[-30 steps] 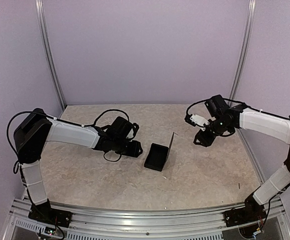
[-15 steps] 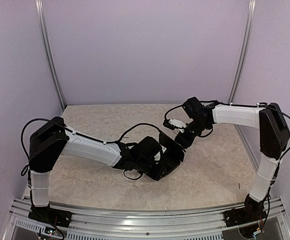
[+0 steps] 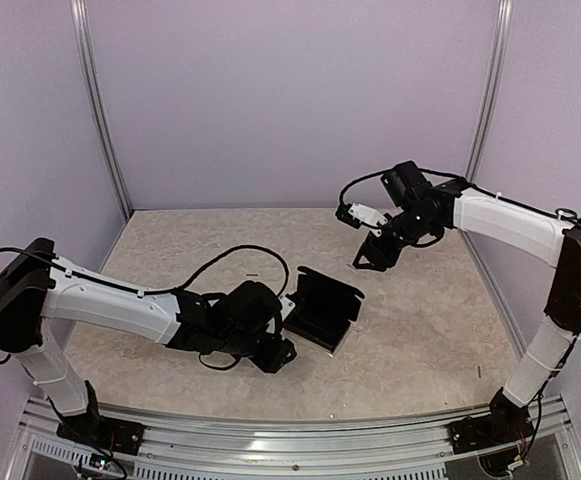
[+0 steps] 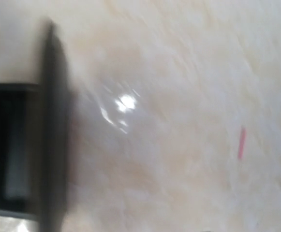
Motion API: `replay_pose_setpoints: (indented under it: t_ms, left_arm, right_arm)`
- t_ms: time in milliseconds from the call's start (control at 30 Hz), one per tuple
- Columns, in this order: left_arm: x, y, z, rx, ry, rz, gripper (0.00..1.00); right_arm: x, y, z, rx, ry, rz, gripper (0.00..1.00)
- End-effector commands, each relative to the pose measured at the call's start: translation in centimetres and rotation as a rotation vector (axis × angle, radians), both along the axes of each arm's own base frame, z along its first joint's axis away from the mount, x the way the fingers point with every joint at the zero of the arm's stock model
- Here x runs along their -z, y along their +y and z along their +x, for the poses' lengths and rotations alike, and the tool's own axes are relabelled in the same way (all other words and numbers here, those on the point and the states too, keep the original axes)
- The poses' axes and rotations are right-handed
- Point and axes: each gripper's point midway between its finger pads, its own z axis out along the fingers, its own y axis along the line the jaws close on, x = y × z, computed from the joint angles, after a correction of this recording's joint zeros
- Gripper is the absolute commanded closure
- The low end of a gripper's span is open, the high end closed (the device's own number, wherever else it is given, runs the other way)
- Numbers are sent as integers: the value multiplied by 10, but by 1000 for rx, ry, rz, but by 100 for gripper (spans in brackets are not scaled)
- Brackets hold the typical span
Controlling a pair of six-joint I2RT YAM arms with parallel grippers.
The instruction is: Fold the paper box
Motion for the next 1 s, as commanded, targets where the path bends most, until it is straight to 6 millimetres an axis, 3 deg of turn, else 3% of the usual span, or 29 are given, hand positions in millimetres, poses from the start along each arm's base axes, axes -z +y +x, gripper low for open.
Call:
replay_pose_setpoints:
  t_ms: [0,233,333,600,700,967]
  left_arm:
    - [-47,12,39,-69,-174,-51,46]
    - [-66,26,109,-96,-245,-110,43]
    - [-68,21,131,-45,-283,-154,43]
    - [-47,-3,156,198,-351,-193,42]
    - [-37,-6,163,250,-329,-236,43]
    - [-37,-21,164,363,-313,-337,52]
  right_arm:
    - [0,28,-38,-141,55,8,47]
    - [13,36,-41,-155,78,-14,46]
    - [25,37,-42,-158,98,-41,45]
    - [51,36,-34,-123,121,-94,48]
    - [56,39,-31,-115,141,-101,55]
    - [71,50,-26,-133,218,-96,81]
